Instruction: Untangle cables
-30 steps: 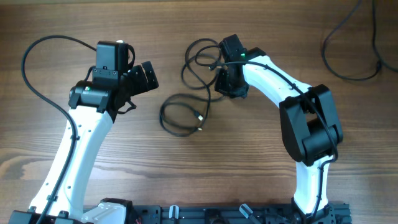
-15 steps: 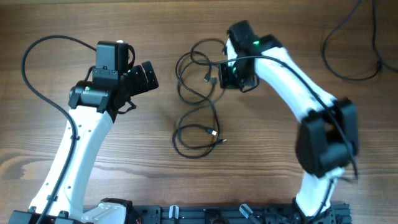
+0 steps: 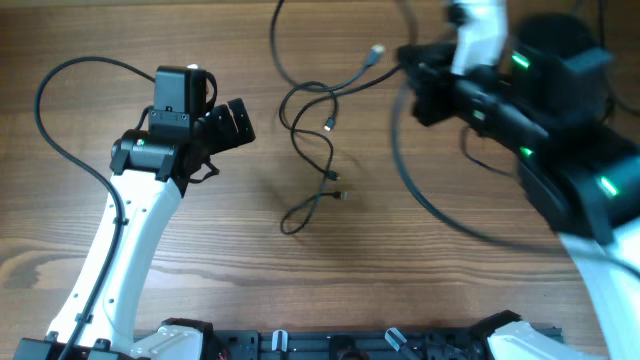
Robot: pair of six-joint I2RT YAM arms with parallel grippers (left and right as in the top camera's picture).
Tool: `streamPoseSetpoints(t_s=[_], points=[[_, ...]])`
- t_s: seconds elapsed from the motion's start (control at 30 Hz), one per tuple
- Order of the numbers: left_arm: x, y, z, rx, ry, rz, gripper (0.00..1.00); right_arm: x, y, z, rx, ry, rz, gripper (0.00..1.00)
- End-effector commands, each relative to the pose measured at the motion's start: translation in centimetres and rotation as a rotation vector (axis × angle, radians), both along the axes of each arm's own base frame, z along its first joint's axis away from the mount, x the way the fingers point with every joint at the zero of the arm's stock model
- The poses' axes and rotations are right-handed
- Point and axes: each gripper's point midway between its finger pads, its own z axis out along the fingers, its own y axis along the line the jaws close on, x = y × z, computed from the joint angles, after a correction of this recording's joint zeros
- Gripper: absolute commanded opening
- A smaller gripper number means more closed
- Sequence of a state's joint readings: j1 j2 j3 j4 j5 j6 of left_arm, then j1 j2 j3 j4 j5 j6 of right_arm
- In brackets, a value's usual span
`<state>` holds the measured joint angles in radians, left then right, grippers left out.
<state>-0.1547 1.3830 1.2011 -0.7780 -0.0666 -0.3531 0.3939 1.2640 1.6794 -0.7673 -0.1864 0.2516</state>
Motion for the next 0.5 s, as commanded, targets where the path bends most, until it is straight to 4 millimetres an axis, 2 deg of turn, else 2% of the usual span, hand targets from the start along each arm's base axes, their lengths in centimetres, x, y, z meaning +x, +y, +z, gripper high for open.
streamPoseSetpoints(t_s=[0.0, 0.1, 0.2, 0.37, 0.47], points=[[0.4, 0.3, 0.2, 0.013, -0.007, 0.008, 1.00, -0.9, -5.4, 3.9, 0.014, -0.117, -0.272, 0.04], [0.4, 0.3, 0.2, 0.013, -0.007, 0.008, 1.00, -1.4, -6.1, 3.5, 0.021, -0.090, -0.304, 0.04], [0.4, 0.3, 0.1, 0.013, -0.006, 0.008, 1.00, -0.8, -4.2, 0.5, 0.063, 0.048, -0.250, 0.04], [0.3, 0.3, 0.2, 0.013, -0.006, 0.008, 1.00, 3.4, -1.3, -6.1, 0.067, 0.268, -0.241, 0.04], [0.3, 0.4, 0.1, 0.014, -0.003, 0.008, 1.00, 5.2, 0.5, -7.1, 0.086, 0.280, -0.186, 0.04]])
